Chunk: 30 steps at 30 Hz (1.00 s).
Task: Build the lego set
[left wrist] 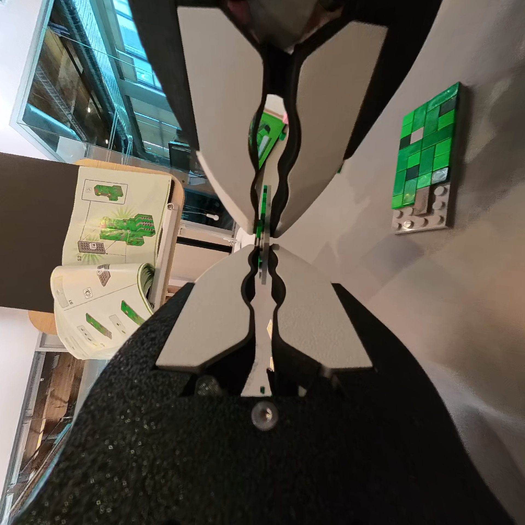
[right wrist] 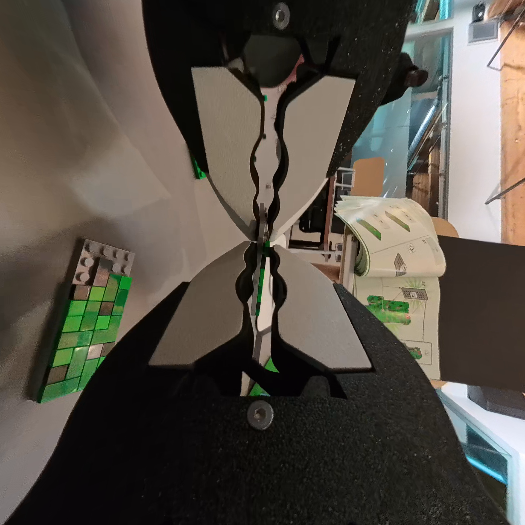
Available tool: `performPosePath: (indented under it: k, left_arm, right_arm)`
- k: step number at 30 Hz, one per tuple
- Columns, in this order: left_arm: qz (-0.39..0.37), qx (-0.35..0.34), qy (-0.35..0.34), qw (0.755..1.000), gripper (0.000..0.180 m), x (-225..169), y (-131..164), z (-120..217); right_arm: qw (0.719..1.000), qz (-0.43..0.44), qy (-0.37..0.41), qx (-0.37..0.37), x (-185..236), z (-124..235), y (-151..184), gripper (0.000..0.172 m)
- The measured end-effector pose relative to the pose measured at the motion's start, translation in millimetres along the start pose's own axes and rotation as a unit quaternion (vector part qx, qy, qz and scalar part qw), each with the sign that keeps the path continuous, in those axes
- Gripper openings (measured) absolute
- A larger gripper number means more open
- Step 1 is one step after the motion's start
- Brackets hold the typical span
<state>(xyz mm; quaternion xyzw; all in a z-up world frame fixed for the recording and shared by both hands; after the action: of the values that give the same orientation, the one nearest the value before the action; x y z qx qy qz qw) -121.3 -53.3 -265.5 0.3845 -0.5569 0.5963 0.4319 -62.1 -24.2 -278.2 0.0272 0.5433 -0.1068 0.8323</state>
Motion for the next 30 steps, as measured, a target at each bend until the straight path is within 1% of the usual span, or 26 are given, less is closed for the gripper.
performPosePath:
  k: [3, 7, 10, 14, 15, 17, 19, 21, 23, 26, 30]
  left_arm:
    - [-0.001, 0.002, -0.001, 1.000, 0.005, 0.2, 1.0, -0.1]
    - [-0.008, 0.004, -0.007, 1.000, 0.005, 1.2, 0.1, 0.4]
    - [-0.017, 0.004, -0.002, 1.000, 0.005, -1.1, -0.1, 0.0]
    - [-0.032, 0.006, 0.022, 0.999, 0.005, -10.6, 0.3, -1.9]
    - [-0.031, 0.006, 0.029, 0.999, 0.005, -12.6, 0.8, -2.6]
    - [-0.026, 0.006, 0.035, 0.999, 0.005, -13.7, 2.1, -3.8]
    - [-0.013, 0.006, 0.035, 0.999, 0.005, -12.3, 2.2, -4.0]
    - [0.003, 0.003, 0.039, 0.999, 0.005, -11.3, 2.3, -3.7]
    - [0.013, 0.001, 0.039, 0.999, 0.005, -10.5, 2.1, -3.8]
    - [0.024, -0.001, 0.043, 0.999, 0.005, -10.1, 2.3, -4.1]
    - [0.024, -0.002, 0.043, 0.999, 0.005, -10.1, 2.1, -3.6]
  right_arm:
    - [1.000, 0.004, -0.005, 0.027, -0.4, -0.7, -1.5, 0.008]
    - [0.999, 0.002, -0.010, 0.040, -1.7, -0.1, -2.7, 0.008]
    - [0.998, 0.033, -0.018, 0.048, 0.7, -0.3, -3.1, 0.007]
    - [0.994, 0.073, -0.055, 0.055, 9.5, -2.9, -1.5, 0.007]
    - [0.995, 0.064, -0.062, 0.054, 9.7, -3.2, -2.0, 0.008]
    - [0.996, 0.018, -0.068, 0.045, 9.2, -4.4, -1.0, 0.008]
    - [0.997, -0.019, -0.063, 0.030, 5.9, -3.5, -0.5, 0.010]
    - [0.997, -0.052, -0.053, 0.027, 1.2, -2.3, 1.6, 0.021]
    - [0.995, -0.078, -0.054, 0.025, -1.2, -1.1, 4.4, 0.027]
    - [0.994, -0.090, -0.059, 0.014, 0.1, 0.8, 5.6, 0.027]
    - [0.990, -0.120, -0.074, -0.009, -0.2, 3.2, 4.5, 0.023]
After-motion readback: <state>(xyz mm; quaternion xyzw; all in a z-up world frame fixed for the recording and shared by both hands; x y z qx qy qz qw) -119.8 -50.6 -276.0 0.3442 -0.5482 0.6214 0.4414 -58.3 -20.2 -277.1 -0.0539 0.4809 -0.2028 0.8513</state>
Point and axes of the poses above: each gripper's, where its closed fingertips meet, z back along the fingers, y out of its underside, x = y × z across the jaws, the point moved 5 cm from there along z, back along the fingers, and after that the axes turned 6 degrees about -y, right-handed, at the moved point
